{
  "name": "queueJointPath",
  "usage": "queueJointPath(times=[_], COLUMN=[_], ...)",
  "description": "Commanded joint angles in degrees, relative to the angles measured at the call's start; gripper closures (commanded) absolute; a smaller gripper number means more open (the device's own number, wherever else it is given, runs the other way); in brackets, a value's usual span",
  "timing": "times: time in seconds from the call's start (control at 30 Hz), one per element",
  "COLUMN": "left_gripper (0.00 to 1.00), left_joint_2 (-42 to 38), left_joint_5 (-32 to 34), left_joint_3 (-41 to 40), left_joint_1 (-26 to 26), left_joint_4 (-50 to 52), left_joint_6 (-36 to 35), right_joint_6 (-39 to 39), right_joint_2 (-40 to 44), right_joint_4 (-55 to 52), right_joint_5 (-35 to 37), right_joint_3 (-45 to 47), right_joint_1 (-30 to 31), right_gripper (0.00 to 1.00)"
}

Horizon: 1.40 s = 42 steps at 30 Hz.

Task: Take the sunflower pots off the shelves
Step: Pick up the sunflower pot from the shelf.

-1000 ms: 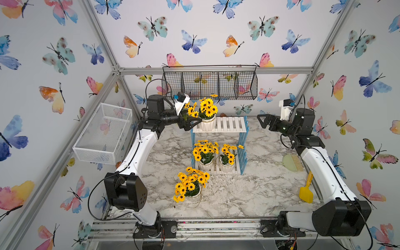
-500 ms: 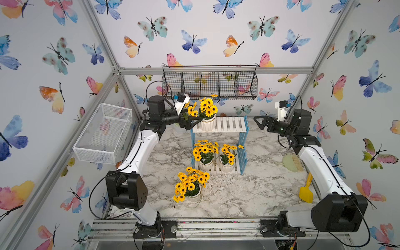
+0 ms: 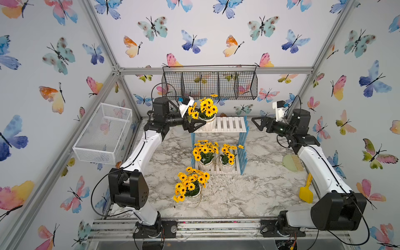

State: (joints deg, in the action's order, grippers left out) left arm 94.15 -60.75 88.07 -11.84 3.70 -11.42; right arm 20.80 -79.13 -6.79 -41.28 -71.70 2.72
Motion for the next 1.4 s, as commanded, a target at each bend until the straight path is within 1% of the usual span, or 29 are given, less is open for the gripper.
queueJointPath(times=[0.0,0.3,0.6,0.73,0.93,1.17,1.37], left_gripper=[0.02,0.02,0.02,0.02,0.02,0.02,0.02], left_joint_2=[1.05,2.52,1.95,2.22,2.46,3.02,3.47], left_joint_5=[-1.73,-1.78,-2.17,-2.30,-2.49,-3.37,-3.35], left_joint_3=[-0.05,0.96,-1.12,-1.37,-1.41,-1.57,-0.92], left_joint_1=[-0.80,-2.74,-2.84,-2.91,-3.19,-3.37,-3.38], left_joint_4=[-0.78,-1.77,-8.39,-9.32,-9.77,-9.83,-8.33], left_joint_6=[-0.47,-0.11,3.92,4.61,4.81,4.66,3.62], right_joint_6=[0.82,1.00,1.35,1.23,-1.06,-0.77,0.59], right_joint_2=[-0.91,-1.98,-2.86,-2.56,-1.34,-0.45,-2.29], right_joint_4=[1.75,2.13,2.52,2.39,-1.49,-2.30,-1.50], right_joint_5=[-2.17,-2.92,-3.21,-2.45,-1.39,-6.34,-11.37], right_joint_3=[-0.20,-0.19,-0.01,-0.17,-3.08,-6.09,-9.27], right_joint_1=[0.44,1.55,2.70,3.17,3.34,4.16,7.90], right_gripper=[0.05,0.06,0.06,0.06,0.07,0.08,0.08])
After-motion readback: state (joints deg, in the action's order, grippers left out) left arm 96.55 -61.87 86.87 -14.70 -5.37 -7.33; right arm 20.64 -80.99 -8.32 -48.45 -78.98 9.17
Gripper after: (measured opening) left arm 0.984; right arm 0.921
